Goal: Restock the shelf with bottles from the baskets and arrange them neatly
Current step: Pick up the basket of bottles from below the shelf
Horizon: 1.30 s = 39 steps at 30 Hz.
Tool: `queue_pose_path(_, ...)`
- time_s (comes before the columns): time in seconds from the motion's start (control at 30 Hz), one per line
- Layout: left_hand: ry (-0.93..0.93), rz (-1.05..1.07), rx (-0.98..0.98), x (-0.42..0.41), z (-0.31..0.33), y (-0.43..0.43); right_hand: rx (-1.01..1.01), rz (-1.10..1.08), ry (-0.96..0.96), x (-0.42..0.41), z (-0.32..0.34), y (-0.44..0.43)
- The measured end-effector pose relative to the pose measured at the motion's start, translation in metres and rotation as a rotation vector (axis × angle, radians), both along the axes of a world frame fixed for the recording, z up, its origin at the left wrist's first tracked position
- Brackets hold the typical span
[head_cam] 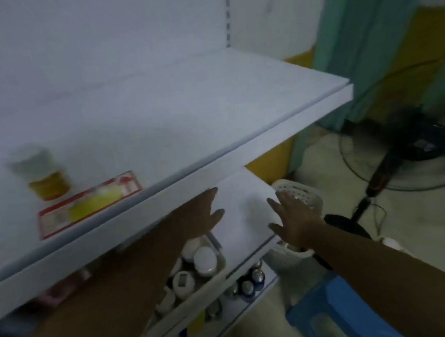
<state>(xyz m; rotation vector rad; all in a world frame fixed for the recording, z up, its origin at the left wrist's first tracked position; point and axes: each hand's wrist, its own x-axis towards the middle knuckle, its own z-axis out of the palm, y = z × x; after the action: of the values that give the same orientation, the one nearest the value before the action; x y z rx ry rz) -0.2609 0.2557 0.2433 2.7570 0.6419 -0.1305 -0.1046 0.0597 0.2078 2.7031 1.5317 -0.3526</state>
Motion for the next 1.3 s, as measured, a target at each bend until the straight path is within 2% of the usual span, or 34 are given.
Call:
queue_pose_path(0.1,0.031,-0.209,0.021,0.069,0.001,-0.043,0.031,-0.163,-0.005,0.027,0.002,-0.064)
queue_pose_path(0.23,-0.027,-0.48,-0.011,0.144,-0.016,-0.113,0.048,-0.393,0.017,0.055,-0.006,-0.162)
queue_pose_path(0.33,-0.019,-0.591,-0.022,0.193,-0.034,-0.17,0.038,-0.553,0.059,0.07,-0.025,-0.235)
queue_pose_path(0.47,0.092,-0.683,-0.032,0.243,-0.069,-0.228,-0.016,-0.712,0.147,0.096,-0.062,-0.313)
queue_pose_path(0.7,0.252,-0.621,-0.103,0.323,-0.155,-0.296,0.058,-0.935,0.326,0.146,-0.154,-0.389)
queue_pose_path(0.87,0.318,-0.54,-0.191,0.358,-0.23,-0.316,0.131,-1.117,0.458,0.16,-0.226,-0.409)
queue_pose_path(0.93,0.344,-0.479,-0.236,0.37,-0.261,-0.318,0.17,-1.26,0.54,0.167,-0.252,-0.406)
queue_pose_path(1.1,0.282,-0.188,-0.585,0.392,-0.321,-0.331,0.351,-1.535,0.748,0.186,-0.299,-0.383)
queue_pose_path(1.3,0.188,-0.207,-0.694,0.401,-0.354,-0.338,0.621,-1.666,0.738,0.188,-0.32,-0.365)
